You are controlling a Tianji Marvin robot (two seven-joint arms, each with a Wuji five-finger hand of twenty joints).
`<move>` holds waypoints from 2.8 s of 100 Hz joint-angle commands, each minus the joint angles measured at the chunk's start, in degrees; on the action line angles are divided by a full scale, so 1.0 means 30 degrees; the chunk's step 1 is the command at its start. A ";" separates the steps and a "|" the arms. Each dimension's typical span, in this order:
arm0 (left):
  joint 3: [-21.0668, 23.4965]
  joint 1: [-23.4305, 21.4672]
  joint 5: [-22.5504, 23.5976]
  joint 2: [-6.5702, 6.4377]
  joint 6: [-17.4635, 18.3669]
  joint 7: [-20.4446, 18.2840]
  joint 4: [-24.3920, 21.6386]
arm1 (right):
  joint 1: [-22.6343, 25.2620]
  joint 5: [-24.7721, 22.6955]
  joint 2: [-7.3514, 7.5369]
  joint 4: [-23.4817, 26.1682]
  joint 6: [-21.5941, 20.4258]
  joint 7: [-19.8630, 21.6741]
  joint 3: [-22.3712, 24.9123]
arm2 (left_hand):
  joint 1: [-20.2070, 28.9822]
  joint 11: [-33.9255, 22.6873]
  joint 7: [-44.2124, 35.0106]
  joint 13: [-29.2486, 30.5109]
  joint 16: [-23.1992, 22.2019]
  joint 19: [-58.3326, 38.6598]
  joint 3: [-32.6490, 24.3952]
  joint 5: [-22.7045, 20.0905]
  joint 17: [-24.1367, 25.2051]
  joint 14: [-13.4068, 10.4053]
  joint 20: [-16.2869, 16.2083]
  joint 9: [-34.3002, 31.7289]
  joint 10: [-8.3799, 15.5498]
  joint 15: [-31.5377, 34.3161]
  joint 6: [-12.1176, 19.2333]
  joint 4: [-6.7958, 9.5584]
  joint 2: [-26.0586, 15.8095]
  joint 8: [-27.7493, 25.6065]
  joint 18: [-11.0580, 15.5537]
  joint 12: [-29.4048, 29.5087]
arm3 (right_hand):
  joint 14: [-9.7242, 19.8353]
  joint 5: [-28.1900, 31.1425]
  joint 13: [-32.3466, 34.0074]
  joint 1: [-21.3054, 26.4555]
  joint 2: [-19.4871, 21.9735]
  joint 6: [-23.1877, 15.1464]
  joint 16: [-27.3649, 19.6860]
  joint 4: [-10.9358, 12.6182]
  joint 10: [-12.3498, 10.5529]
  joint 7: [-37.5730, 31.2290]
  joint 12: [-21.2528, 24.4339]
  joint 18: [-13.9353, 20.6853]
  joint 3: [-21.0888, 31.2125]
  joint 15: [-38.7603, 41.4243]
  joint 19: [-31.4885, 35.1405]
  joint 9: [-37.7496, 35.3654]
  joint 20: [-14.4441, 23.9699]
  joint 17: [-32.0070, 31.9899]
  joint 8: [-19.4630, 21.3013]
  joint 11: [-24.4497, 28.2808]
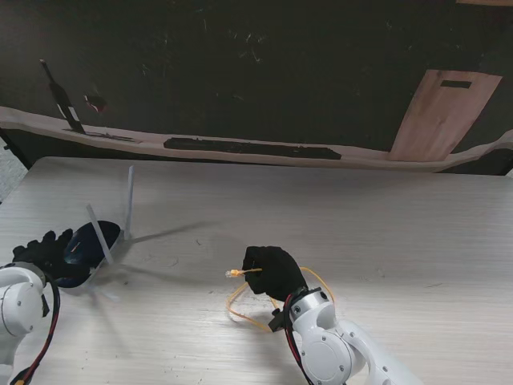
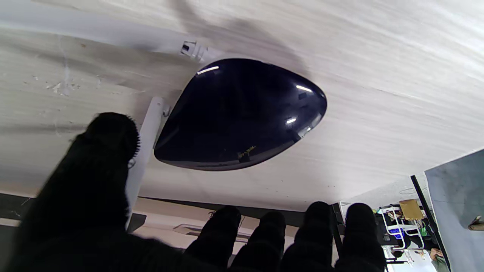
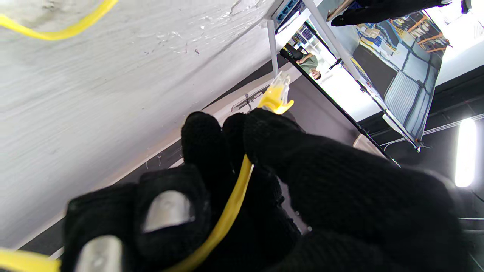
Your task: Untangle the Ethernet cable and plug it into the router
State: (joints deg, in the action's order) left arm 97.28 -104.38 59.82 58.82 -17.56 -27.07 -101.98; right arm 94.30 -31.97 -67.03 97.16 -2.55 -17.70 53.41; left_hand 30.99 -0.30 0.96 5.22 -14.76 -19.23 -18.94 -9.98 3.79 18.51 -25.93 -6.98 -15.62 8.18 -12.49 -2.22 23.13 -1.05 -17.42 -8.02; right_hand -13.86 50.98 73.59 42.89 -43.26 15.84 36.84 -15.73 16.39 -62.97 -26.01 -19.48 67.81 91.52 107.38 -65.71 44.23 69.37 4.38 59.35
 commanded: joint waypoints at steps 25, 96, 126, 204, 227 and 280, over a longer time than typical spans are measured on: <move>-0.1652 0.1549 -0.0517 -0.0047 -0.1196 0.0016 0.1897 | -0.0109 0.0095 -0.0035 -0.0044 0.0308 0.0562 -0.0238 | -0.4450 0.0738 0.0746 -0.1030 0.0559 0.1524 -0.5976 0.0747 0.0345 -0.0795 0.0617 0.0899 -0.0272 -0.1222 -0.1093 -0.2387 0.2292 0.0723 0.0428 0.1492 | -0.1113 0.0828 0.0213 0.0783 0.0789 -0.0150 0.0299 0.0221 0.3287 -0.0515 -0.0290 0.4388 0.0192 0.0888 0.4199 -0.1593 0.0335 0.0078 0.0418 0.1264; -0.4328 0.4083 -0.0416 0.0006 -0.1670 0.2963 0.6366 | -0.0958 0.0058 0.0025 -0.0350 0.1034 0.1287 -0.0956 | -0.4731 0.0828 0.0735 -0.1112 0.0837 0.2638 -0.6848 0.0754 0.0314 -0.0756 0.1363 0.1011 -0.0465 -0.1500 -0.1055 -0.2377 0.2861 0.0714 0.0535 0.2365 | -0.1090 0.0745 0.0213 0.0772 0.0803 -0.0161 0.0304 0.0227 0.3248 -0.0587 -0.0317 0.4376 0.0192 0.0927 0.4199 -0.1585 0.0359 0.0081 0.0462 0.1344; -0.5512 0.4800 -0.2151 0.0018 -0.1541 0.3720 0.8495 | -0.0998 -0.0177 0.0128 -0.0212 0.1253 0.1627 -0.1017 | -0.5112 0.0319 0.0147 -0.0892 0.0604 0.4696 -0.7014 0.0720 -0.0029 -0.1153 0.3053 0.0687 0.0491 -0.1011 0.0075 -0.2518 0.2729 -0.0275 0.2034 0.0266 | -0.1113 0.0722 0.0211 0.0760 0.0795 -0.0197 0.0303 0.0219 0.3250 -0.0645 -0.0319 0.4380 0.0205 0.0928 0.4199 -0.1581 0.0371 0.0082 0.0418 0.1356; -0.7099 0.5420 -0.3887 0.0247 -0.0847 0.5434 1.0651 | -0.0872 -0.0328 0.0208 -0.0209 0.1166 0.1772 -0.0924 | 0.1996 -0.9413 -1.0477 0.6939 -0.2572 -1.1228 -1.1303 -0.2968 -0.3434 -0.0966 -0.0257 -0.6015 0.0571 0.7726 -0.0782 0.0749 0.2668 -0.6074 0.2442 -0.4372 | -0.1058 0.0675 0.0215 0.0722 0.0800 -0.0271 0.0299 0.0207 0.3229 -0.0702 -0.0309 0.4402 0.0207 0.0932 0.4199 -0.1581 0.0361 0.0082 0.0353 0.1355; -0.7168 0.5534 -0.3075 0.0310 -0.0598 0.6281 1.0357 | -0.0706 -0.0366 0.0208 -0.0172 0.0992 0.1634 -0.0752 | 0.4557 -1.0989 -1.3079 0.8397 -0.3571 -1.3060 -1.2049 -0.3296 -0.4896 -0.0868 -0.1136 -0.7405 0.1059 0.9244 -0.0249 0.1771 0.2413 -0.7470 0.1925 -0.5294 | -0.1058 0.0692 0.0214 0.0729 0.0801 -0.0268 0.0299 0.0209 0.3235 -0.0724 -0.0306 0.4395 0.0213 0.0933 0.4199 -0.1585 0.0359 0.0081 0.0338 0.1351; -0.8200 0.6841 -0.3372 0.0102 0.0664 0.3672 0.8113 | -0.0262 -0.0386 0.0214 0.0132 0.0184 0.1300 -0.0039 | 0.5534 -1.1343 -1.3442 0.8912 -0.4019 -1.3694 -1.1512 -0.3510 -0.5529 -0.0755 -0.1429 -0.7828 0.1084 0.9440 -0.0176 0.2027 0.2021 -0.7686 0.1703 -0.5511 | -0.1078 0.0670 0.0213 0.0739 0.0824 -0.0223 0.0294 0.0210 0.3234 -0.0720 -0.0302 0.4352 0.0183 0.0922 0.4199 -0.1562 0.0340 0.0075 0.0310 0.1342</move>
State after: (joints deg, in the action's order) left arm 74.78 -83.60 51.49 57.92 -16.52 -12.78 -77.89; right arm 92.91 -33.23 -66.39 96.94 -1.42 -14.28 53.09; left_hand 26.20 -8.11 -8.25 22.03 -20.40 -40.23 -45.19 -9.23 -9.69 24.76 -23.68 -18.27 -21.93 12.41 -21.19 -0.17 36.09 -20.26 -18.53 -17.48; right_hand -13.86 50.99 73.59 42.98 -43.26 15.85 36.84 -15.73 16.39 -62.97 -26.09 -19.48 67.44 91.52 107.38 -65.72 44.74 69.37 4.39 59.35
